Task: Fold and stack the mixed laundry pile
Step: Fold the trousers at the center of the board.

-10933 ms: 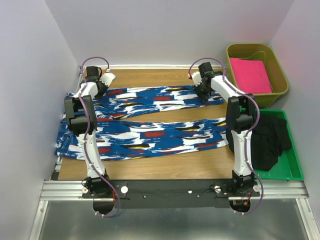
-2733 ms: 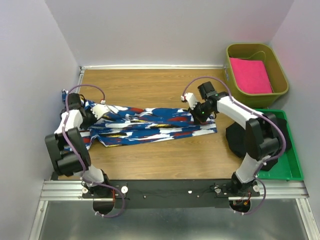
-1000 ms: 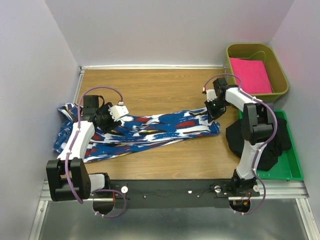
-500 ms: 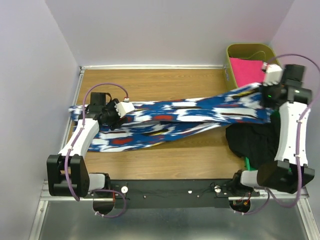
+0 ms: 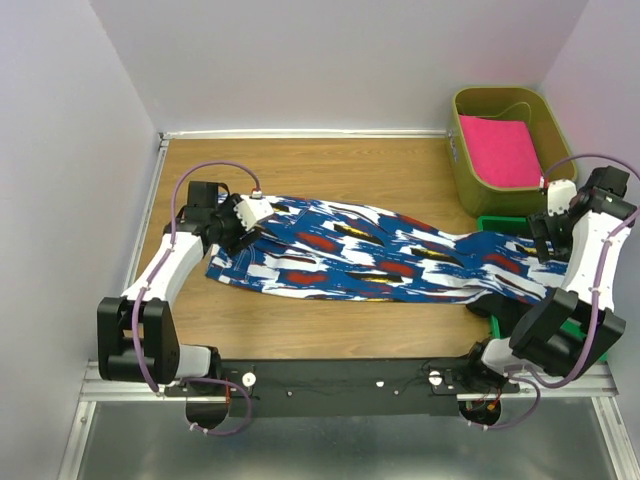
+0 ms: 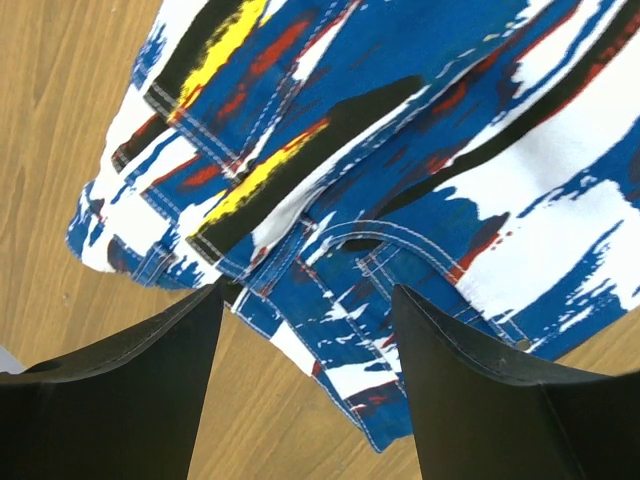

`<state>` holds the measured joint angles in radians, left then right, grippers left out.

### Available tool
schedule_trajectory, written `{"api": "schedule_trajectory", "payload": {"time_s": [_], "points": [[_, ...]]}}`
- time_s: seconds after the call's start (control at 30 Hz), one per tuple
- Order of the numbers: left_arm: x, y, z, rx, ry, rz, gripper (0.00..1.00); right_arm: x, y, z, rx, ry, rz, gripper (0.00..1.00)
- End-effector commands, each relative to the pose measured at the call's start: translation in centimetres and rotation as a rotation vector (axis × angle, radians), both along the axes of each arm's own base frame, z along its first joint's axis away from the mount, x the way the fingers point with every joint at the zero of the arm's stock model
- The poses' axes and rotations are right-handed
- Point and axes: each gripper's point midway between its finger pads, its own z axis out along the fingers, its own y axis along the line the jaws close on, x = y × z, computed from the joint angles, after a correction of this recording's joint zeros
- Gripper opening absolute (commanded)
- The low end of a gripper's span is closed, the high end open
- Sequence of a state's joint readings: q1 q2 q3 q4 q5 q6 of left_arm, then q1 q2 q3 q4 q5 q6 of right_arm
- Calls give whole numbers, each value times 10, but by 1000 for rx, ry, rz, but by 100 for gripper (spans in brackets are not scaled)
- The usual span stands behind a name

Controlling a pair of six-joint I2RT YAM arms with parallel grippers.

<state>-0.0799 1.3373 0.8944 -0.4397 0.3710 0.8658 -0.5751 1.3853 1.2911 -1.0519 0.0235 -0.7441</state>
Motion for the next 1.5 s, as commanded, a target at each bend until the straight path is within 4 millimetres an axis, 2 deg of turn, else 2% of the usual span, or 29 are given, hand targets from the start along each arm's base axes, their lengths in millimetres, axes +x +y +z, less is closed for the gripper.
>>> {"api": "schedule_trajectory", "payload": {"time_s": [0.0, 0.03, 0.07, 0.1, 0.13, 0.2, 0.23, 0.3, 0.33, 0.4, 0.47, 0.53, 0.6, 0.67, 0.83, 0.97, 1.13, 1.33, 1.43, 1.47], "points": [[16, 26, 11, 8, -33, 86, 77, 18, 28, 27, 72, -73, 142, 88], [19, 27, 8, 6, -20, 90, 76, 19, 36, 29, 94, -78, 167, 88], [23, 43, 8, 6, -14, 129, 76, 17, 43, 32, 113, -84, 190, 88], [28, 47, 12, 6, -21, 137, 75, 20, 56, 36, 154, -110, 231, 88], [30, 50, 7, 11, -9, 138, 75, 22, 71, 36, 171, -113, 280, 88], [36, 53, 6, 30, -26, 123, 74, 27, 96, 37, 200, -131, 336, 84], [40, 53, 2, 36, -22, 118, 73, 29, 120, 29, 229, -111, 400, 82], [53, 57, 5, 45, -42, 125, 73, 38, 146, 23, 262, -123, 431, 74], [57, 57, -4, 49, -22, 125, 71, 40, 170, 13, 281, -98, 491, 71], [66, 61, -5, 64, -23, 126, 70, 53, 192, 6, 295, -111, 508, 64], [72, 63, -13, 82, -13, 115, 70, 63, 225, -7, 314, -97, 567, 60], [76, 64, -17, 98, -10, 102, 71, 65, 251, -18, 324, -73, 629, 59], [79, 67, -21, 109, 1, 114, 73, 69, 269, -35, 324, -47, 650, 59], [80, 69, -32, 103, 34, 126, 75, 71, 295, -48, 326, -40, 699, 61], [86, 65, -39, 76, 23, 127, 80, 58, 339, -84, 308, 14, 792, 67], [88, 70, -49, 118, 18, 107, 80, 54, 359, -103, 286, 25, 833, 69], [89, 75, -56, 163, 13, 80, 80, 52, 371, -123, 250, 58, 852, 69], [89, 73, -63, 166, 30, 60, 79, 45, 364, -149, 183, 106, 863, 66], [89, 74, -66, 166, 38, 62, 75, 43, 360, -159, 153, 116, 868, 61], [89, 74, -67, 165, 40, 63, 73, 46, 356, -161, 127, 111, 859, 56]]}}
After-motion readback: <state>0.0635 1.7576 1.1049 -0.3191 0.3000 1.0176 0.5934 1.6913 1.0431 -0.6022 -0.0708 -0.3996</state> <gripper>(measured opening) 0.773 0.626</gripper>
